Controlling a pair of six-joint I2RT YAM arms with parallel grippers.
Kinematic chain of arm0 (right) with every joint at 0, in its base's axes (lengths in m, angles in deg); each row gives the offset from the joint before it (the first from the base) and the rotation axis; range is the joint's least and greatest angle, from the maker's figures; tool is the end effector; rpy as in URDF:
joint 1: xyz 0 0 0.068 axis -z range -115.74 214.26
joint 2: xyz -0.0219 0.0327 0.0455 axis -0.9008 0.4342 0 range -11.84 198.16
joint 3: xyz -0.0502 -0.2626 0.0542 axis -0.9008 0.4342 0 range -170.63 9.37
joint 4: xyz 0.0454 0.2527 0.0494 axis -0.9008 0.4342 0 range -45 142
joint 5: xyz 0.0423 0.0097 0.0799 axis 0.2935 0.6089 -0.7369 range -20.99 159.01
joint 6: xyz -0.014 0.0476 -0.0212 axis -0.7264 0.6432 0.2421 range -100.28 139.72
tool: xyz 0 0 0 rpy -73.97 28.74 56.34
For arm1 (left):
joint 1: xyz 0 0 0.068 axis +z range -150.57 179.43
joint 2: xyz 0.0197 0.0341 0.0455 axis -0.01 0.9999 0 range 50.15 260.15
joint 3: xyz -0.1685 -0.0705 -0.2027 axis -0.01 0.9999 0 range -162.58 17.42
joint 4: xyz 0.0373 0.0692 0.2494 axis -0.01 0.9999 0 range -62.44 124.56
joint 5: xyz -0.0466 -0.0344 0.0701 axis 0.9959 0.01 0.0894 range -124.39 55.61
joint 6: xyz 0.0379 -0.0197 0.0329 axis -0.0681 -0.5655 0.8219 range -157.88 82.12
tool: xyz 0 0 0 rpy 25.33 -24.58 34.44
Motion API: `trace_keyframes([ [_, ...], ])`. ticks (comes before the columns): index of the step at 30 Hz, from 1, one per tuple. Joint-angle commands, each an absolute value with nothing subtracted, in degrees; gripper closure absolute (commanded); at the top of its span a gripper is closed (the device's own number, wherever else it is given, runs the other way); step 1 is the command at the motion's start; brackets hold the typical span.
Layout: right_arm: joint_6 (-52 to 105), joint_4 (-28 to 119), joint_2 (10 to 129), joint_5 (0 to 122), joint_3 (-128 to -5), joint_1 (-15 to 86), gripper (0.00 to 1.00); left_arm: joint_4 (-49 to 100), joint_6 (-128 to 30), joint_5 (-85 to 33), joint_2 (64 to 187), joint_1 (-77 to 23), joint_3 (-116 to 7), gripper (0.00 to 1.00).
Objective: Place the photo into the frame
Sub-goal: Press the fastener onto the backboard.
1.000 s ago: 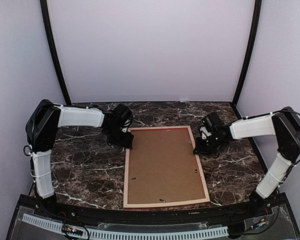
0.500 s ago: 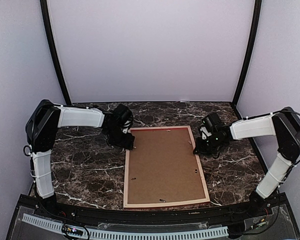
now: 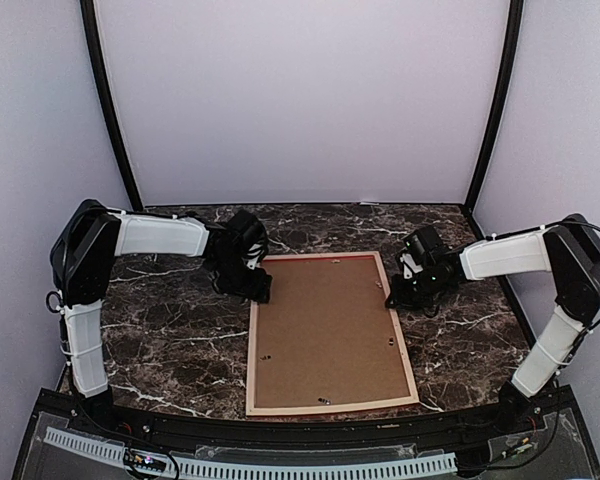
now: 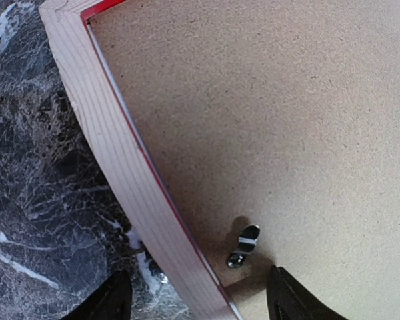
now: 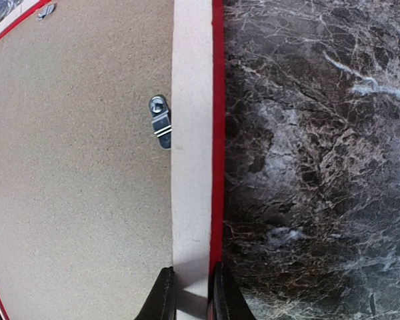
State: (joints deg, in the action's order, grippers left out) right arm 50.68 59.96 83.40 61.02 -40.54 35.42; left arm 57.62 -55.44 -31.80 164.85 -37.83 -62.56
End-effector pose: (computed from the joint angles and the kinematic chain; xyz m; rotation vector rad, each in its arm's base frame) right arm 0.2720 0.1555 0.1494 -0.0001 2.7132 0.5229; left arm 0.3275 -0.2511 0.1640 0.4844 2.7086 -0.3384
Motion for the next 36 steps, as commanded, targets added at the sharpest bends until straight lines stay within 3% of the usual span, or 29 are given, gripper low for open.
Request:
trace_keyframes([
  [1,53.2,58.6,84.8,56.6,-39.2,34.8,0.94,57.9,-55.2,-32.1,163.2,-38.2,-62.1,0.28],
  [11,53.3,58.4,84.8,56.4,-39.2,34.7,0.94,54.2,-57.6,-32.0,165.0,-36.0,-62.6,0.32],
  [27,53.0,58.3,85.3,56.1,-39.2,34.6,0.94,50.5,-60.9,-28.1,165.9,-33.5,-59.8,0.59],
  [36,53.2,58.1,84.9,56.1,-39.0,34.5,0.94,48.3,-63.5,-26.4,163.3,-33.5,-57.9,0.66],
])
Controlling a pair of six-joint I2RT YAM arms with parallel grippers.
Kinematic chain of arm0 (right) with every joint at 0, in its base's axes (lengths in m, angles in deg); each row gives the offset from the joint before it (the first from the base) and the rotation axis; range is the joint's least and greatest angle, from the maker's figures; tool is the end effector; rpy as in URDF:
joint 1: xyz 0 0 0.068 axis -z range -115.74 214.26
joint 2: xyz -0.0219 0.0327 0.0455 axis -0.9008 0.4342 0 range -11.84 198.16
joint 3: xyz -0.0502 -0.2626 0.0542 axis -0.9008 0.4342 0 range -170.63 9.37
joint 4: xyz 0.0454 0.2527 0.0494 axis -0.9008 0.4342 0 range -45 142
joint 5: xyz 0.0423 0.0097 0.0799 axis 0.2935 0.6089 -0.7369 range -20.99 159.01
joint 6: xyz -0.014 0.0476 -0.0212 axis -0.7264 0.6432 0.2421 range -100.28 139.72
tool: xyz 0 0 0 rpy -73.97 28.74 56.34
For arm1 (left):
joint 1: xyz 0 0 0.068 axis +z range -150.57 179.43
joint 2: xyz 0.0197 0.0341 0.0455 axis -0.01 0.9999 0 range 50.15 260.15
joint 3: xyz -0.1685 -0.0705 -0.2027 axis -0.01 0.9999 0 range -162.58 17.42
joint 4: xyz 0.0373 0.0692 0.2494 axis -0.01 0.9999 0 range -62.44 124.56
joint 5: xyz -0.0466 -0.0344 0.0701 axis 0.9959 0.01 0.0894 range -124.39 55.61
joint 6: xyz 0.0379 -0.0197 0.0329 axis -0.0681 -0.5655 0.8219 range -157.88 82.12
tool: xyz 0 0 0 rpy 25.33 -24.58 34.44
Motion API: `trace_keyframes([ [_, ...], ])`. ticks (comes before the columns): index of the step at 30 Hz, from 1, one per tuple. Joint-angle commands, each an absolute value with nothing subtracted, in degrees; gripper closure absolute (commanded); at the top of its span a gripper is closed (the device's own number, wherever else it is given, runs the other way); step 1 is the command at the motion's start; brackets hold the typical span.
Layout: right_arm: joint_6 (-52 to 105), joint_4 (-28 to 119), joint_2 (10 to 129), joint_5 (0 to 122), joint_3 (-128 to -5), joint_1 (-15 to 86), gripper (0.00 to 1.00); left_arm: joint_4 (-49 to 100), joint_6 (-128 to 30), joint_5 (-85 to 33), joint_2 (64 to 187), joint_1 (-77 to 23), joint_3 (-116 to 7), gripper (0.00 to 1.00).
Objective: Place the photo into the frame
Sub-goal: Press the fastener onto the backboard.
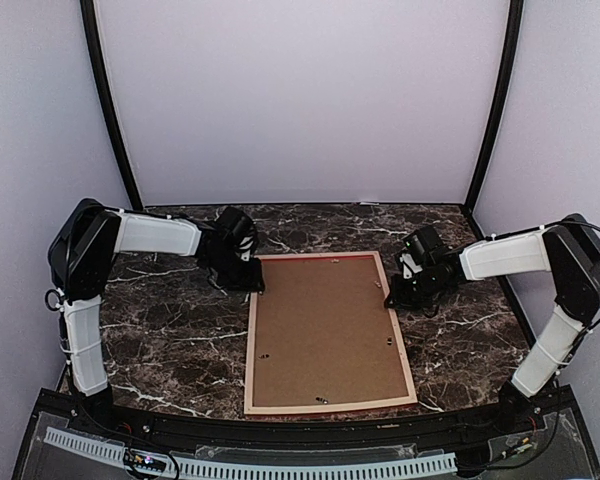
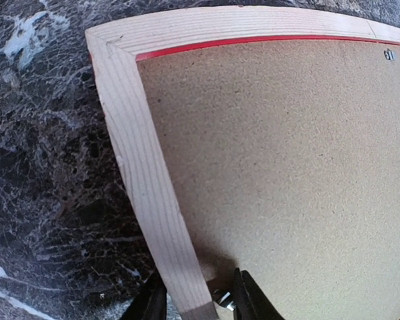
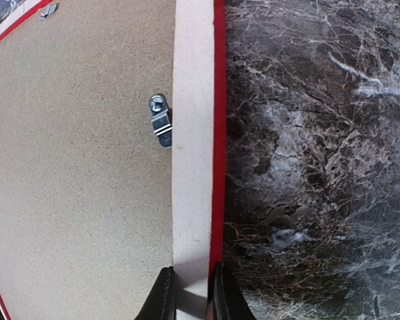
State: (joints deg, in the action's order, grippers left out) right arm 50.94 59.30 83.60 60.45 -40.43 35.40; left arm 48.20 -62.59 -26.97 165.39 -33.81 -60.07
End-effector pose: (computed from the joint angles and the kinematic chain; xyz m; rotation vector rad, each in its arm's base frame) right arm 0.2724 0.1563 0.1486 0.0013 2.7106 0.5398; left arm 0.3491 -0.2343 0.1567 0.2477 2.6621 -0.5180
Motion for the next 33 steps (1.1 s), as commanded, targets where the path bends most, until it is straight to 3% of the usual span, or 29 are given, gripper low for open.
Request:
trace_keyframes([
  [1,53.4,58.1,84.7,56.2,-38.9,34.5,0.94,48.0,-63.9,-26.4,163.0,-33.5,-57.5,0.66],
  [15,54.5,56.7,83.8,56.1,-38.0,33.5,0.95,44.8,-68.3,-27.6,162.3,-33.4,-52.7,0.56],
  [26,55.5,55.8,84.0,56.1,-37.1,32.6,0.96,40.6,-71.7,-31.3,160.7,-33.4,-48.8,0.61],
  [33,55.6,55.6,84.1,56.0,-36.9,32.4,0.96,36.0,-74.8,-27.4,160.6,-31.7,-45.4,0.62],
])
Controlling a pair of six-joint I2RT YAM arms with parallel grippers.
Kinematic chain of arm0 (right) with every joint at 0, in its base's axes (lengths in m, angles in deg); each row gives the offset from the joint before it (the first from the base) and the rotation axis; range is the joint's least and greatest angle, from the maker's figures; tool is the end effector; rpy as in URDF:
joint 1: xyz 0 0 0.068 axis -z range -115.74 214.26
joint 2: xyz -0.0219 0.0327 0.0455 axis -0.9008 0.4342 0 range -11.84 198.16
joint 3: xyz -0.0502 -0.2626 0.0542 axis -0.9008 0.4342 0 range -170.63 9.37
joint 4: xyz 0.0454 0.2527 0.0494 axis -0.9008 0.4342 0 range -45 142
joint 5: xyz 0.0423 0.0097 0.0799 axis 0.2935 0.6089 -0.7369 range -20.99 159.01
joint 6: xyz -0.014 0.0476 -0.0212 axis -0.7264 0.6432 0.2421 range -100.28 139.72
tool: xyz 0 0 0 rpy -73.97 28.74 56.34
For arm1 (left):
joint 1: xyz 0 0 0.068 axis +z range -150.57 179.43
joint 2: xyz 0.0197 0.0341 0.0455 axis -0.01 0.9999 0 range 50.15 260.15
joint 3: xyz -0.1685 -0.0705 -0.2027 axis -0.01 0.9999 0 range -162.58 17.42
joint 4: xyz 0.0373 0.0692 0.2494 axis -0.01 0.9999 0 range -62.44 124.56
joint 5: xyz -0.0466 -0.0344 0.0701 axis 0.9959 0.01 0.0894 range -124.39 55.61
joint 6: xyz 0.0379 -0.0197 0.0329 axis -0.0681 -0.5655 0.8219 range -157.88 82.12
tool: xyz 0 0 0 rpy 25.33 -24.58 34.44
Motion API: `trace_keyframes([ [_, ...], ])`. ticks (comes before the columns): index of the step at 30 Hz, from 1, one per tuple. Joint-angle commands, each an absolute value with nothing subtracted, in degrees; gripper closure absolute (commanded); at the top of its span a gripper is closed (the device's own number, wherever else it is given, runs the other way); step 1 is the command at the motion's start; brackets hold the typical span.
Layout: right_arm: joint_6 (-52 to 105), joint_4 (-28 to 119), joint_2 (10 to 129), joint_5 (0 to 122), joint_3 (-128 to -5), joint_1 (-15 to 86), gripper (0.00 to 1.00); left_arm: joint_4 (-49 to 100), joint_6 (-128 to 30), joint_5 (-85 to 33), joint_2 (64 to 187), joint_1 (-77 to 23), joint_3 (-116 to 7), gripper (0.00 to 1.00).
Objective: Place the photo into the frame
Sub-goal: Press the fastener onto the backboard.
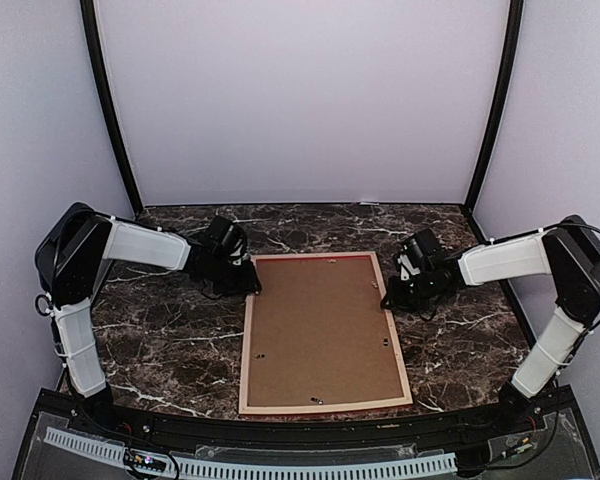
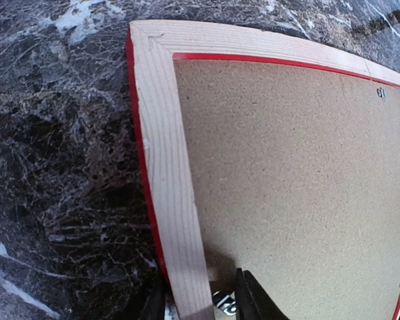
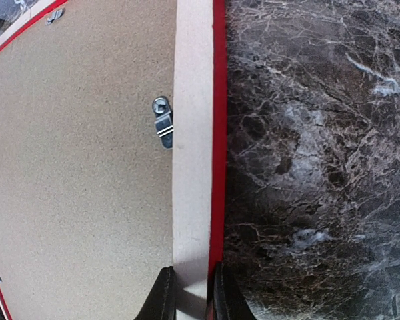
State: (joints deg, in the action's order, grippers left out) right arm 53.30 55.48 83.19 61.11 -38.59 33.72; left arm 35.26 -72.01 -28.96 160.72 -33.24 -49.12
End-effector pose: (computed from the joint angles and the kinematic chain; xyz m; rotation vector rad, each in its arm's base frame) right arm 0.2667 0.1631 0.1457 0.0172 2.6766 0.5699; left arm 0.3337 -0.2179 0.1476 0.0096 2.5714 -0.5927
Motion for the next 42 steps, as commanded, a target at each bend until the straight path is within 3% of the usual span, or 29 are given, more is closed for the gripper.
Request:
trace_keyframes([
  [1,55.5,55.6,84.1,56.0,-36.9,32.4,0.96,35.6,-75.0,-26.5,160.6,-31.5,-45.1,0.63],
  [12,55.5,55.5,84.3,55.8,-36.6,32.4,0.96,34.7,-75.7,-23.9,161.0,-30.0,-44.4,0.6],
  [28,55.4,55.2,85.1,55.6,-36.6,32.3,0.96,43.8,-68.6,-36.6,160.5,-31.7,-47.8,0.62],
  [42,55.3,55.1,85.7,55.7,-37.0,32.3,0.97,50.2,-63.7,-39.8,164.5,-35.1,-51.5,0.62],
])
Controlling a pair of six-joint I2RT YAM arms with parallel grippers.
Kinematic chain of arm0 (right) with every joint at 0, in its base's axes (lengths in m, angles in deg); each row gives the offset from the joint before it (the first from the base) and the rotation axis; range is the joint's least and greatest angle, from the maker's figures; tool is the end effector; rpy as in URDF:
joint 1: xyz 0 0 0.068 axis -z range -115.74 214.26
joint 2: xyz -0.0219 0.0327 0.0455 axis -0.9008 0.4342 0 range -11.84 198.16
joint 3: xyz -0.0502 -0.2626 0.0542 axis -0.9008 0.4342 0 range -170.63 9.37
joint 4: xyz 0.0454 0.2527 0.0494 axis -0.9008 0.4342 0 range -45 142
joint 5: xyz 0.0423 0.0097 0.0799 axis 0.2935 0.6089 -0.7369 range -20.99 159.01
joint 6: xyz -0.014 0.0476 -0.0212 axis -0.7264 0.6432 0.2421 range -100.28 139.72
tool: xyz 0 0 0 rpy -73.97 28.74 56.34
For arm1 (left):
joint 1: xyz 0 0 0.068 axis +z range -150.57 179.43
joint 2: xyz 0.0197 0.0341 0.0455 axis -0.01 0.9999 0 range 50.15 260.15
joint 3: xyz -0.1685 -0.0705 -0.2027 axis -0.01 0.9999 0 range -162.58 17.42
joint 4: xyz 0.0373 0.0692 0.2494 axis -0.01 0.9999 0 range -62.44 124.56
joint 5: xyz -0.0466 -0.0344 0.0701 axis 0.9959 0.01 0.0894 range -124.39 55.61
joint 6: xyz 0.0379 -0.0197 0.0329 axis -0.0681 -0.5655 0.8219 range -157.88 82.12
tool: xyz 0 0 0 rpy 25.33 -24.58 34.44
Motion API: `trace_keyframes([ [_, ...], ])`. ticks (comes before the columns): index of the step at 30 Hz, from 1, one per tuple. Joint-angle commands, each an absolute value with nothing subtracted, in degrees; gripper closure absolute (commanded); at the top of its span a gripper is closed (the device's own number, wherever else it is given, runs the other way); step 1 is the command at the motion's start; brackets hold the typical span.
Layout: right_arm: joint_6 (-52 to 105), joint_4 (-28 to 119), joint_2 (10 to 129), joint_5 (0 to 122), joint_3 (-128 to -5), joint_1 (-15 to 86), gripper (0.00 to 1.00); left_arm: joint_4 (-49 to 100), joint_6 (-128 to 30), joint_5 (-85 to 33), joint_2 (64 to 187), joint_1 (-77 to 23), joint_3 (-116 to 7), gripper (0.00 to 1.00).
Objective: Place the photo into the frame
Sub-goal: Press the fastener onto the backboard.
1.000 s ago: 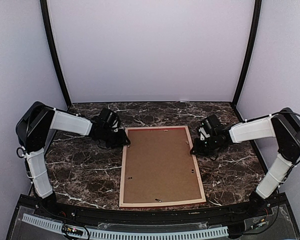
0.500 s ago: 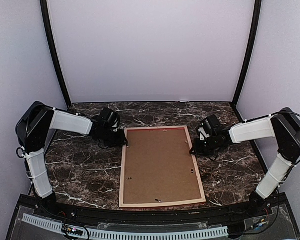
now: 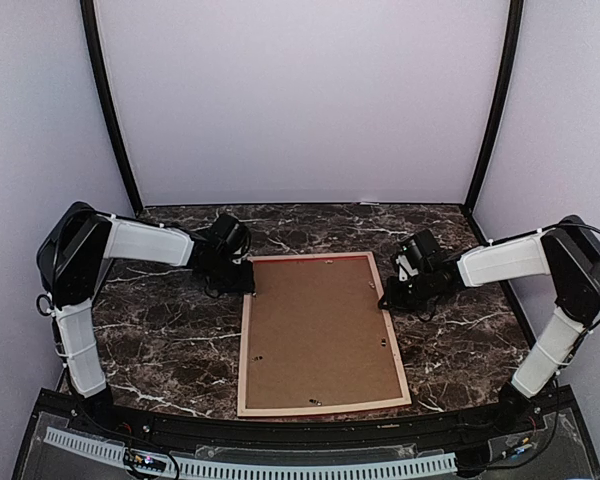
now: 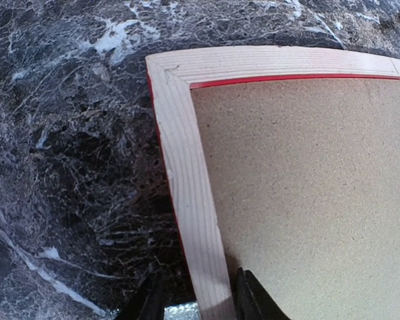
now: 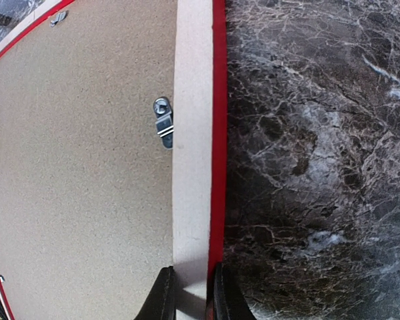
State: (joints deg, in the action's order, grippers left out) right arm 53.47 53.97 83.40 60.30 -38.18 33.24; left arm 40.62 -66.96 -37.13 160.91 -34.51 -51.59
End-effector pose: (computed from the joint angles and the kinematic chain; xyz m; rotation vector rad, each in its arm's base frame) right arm 0.2658 0.1662 0.1444 0.0027 2.6672 0.5991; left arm 0.3325 -0.2216 0.1525 0.0895 2.5672 -0.3732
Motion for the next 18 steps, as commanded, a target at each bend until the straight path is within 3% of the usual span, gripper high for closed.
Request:
trace_keyframes([
  [1,55.4,55.0,85.9,55.6,-37.0,32.3,0.97,50.6,-63.5,-40.0,164.5,-35.2,-51.7,0.62],
  [11,54.9,55.5,86.6,55.5,-38.0,32.3,0.97,57.7,-58.9,-45.1,164.0,-35.2,-55.2,0.67],
  [18,55.0,55.5,86.7,55.7,-37.9,32.3,0.97,57.2,-58.3,-40.2,163.1,-35.1,-58.7,0.64],
])
